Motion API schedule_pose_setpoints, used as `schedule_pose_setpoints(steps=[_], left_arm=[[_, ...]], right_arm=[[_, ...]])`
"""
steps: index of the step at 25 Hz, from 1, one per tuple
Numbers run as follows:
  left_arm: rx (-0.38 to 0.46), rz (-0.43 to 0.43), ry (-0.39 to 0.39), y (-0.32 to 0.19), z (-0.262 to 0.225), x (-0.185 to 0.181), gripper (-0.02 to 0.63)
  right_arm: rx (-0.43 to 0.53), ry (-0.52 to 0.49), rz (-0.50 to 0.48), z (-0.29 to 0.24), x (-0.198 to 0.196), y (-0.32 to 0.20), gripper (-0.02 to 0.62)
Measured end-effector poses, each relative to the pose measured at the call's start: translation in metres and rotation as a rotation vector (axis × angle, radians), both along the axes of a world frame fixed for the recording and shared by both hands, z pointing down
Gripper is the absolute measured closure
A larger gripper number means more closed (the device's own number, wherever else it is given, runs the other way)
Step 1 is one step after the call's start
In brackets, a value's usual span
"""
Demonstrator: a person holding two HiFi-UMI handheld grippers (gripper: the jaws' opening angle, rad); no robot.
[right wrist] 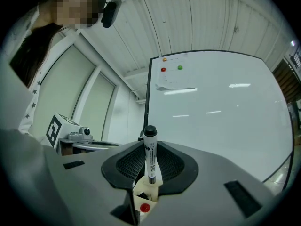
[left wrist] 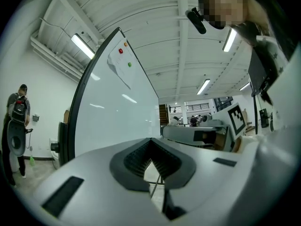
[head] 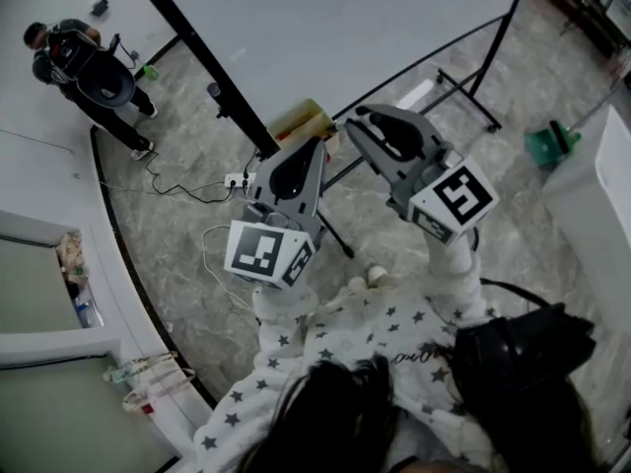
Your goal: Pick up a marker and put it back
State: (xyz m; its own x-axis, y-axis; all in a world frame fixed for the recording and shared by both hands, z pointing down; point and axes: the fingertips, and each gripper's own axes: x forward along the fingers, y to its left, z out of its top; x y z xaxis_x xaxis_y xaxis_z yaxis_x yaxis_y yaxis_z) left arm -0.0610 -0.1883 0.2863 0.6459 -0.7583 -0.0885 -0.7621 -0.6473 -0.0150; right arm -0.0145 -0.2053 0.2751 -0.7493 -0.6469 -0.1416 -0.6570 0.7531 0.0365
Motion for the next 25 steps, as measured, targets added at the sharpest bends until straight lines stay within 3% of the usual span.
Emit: schedule_pose_setpoints(steps=[25], left_arm=[[0.025, -0.002, -0.008, 0.0001, -0.0029, 0.0031, 0.604]], right_arm=[[0.011, 0.002, -0.004, 0.0003, 0.0022, -0.0037, 0.514]])
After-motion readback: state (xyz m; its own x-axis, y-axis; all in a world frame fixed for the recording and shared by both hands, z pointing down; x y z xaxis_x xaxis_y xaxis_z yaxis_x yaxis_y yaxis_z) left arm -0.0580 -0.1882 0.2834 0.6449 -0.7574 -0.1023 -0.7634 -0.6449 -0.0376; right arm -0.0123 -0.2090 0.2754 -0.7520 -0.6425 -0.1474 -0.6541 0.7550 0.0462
